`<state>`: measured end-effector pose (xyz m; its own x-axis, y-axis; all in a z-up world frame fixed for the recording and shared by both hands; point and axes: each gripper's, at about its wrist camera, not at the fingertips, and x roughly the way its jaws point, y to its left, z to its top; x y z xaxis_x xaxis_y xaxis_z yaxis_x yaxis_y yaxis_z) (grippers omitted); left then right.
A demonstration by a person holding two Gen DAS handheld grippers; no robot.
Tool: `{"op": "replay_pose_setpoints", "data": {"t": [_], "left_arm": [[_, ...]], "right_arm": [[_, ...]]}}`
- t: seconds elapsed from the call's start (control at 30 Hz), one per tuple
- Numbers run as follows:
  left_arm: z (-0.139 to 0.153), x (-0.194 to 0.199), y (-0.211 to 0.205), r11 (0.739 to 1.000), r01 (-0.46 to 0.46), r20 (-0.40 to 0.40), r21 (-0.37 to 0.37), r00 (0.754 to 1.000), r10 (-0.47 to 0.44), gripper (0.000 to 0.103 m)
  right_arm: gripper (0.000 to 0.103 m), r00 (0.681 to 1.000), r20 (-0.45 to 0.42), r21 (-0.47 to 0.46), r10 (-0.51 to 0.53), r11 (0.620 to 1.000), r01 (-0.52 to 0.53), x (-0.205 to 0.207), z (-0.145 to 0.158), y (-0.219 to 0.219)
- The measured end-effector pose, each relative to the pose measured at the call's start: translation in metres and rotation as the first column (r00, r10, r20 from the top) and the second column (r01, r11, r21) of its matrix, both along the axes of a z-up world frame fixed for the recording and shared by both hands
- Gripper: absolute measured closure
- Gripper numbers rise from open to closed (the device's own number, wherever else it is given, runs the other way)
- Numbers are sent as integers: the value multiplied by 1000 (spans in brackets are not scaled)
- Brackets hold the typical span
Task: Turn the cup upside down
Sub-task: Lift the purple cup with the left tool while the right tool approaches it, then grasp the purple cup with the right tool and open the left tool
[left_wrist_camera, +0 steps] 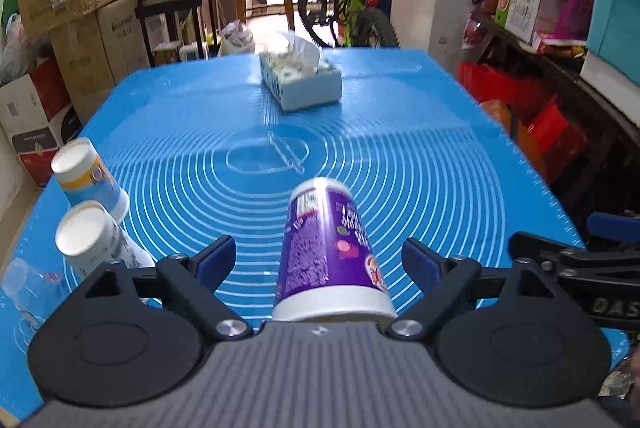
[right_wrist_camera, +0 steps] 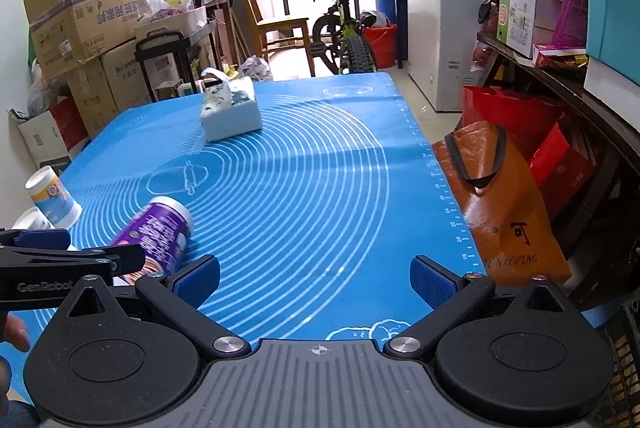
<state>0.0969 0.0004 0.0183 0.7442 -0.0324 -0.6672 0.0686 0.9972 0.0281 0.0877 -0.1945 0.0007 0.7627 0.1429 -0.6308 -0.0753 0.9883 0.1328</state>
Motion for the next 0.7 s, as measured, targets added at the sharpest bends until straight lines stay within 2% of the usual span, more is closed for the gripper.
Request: {"op": "replay_pose_setpoints", "data": {"t": [0.17, 0.33, 0.53, 0.7], "left_arm": [[21, -8, 20, 999, -42, 60, -9, 997, 42, 10], [24, -6, 48, 995, -100, 64, 2, 993, 100, 10], [13, -7, 79, 988, -153, 20, -17, 988, 153, 10], [5, -12, 93, 985, -170, 4, -10, 985, 171, 10]], "right_arm": [[3, 999, -11, 25, 48, 999, -48, 9, 17, 14], [3, 988, -71, 77, 138, 988, -132, 32, 32, 42], [6, 955, -223, 122, 194, 978, -171, 75, 27, 81], [10, 898, -391, 177, 203, 974, -143, 113, 2, 97]]}}
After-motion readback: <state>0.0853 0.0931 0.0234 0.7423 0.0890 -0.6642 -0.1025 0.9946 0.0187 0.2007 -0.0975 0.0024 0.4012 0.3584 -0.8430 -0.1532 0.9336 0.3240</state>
